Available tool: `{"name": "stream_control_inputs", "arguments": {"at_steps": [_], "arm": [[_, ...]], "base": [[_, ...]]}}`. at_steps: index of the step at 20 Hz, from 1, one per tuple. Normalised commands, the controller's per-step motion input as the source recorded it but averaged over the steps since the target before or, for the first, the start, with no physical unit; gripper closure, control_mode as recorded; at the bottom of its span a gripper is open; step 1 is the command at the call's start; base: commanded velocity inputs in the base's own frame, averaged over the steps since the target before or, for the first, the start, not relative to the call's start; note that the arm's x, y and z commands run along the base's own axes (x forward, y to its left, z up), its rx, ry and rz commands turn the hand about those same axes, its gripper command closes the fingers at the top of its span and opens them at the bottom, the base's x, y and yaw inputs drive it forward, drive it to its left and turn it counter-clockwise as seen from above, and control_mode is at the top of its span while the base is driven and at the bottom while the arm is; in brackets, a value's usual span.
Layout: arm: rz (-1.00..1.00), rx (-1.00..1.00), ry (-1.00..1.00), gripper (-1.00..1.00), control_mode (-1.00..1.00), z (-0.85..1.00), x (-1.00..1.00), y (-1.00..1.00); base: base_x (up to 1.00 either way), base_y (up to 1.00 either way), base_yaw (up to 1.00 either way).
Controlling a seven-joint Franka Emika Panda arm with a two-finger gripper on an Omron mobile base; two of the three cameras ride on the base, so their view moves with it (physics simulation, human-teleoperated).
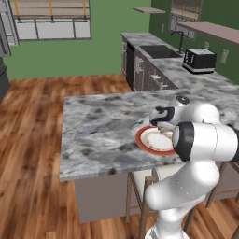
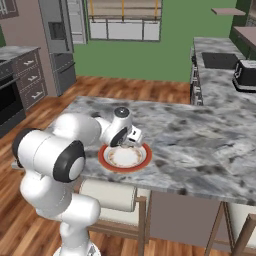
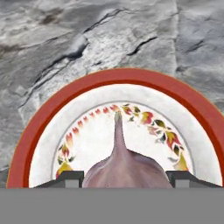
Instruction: Take the cheese, fish, and garlic from the fridge and place them on the plate on the dining counter to create an appetizer plate.
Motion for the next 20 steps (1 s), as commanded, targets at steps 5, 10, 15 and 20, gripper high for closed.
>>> {"name": "stream_control_inputs", "arguments": {"at_steps": [5, 10, 15, 20], "arm": [[0.0, 0.0, 0.04, 1.0, -1.0, -0.47, 0.18, -0.09], [0.01, 0.0, 0.04, 1.0, -1.0, -0.43, 0.33, -0.21], [0.02, 0.0, 0.06, -1.0, -1.0, -0.34, 0.31, -0.17], [0.01, 0.0, 0.06, -1.0, -1.0, -0.03, 0.01, 0.0]], "base": [[0.0, 0.0, 0.0], [0.0, 0.0, 0.0], [0.0, 0.0, 0.0], [0.0, 0.0, 0.0]]}}
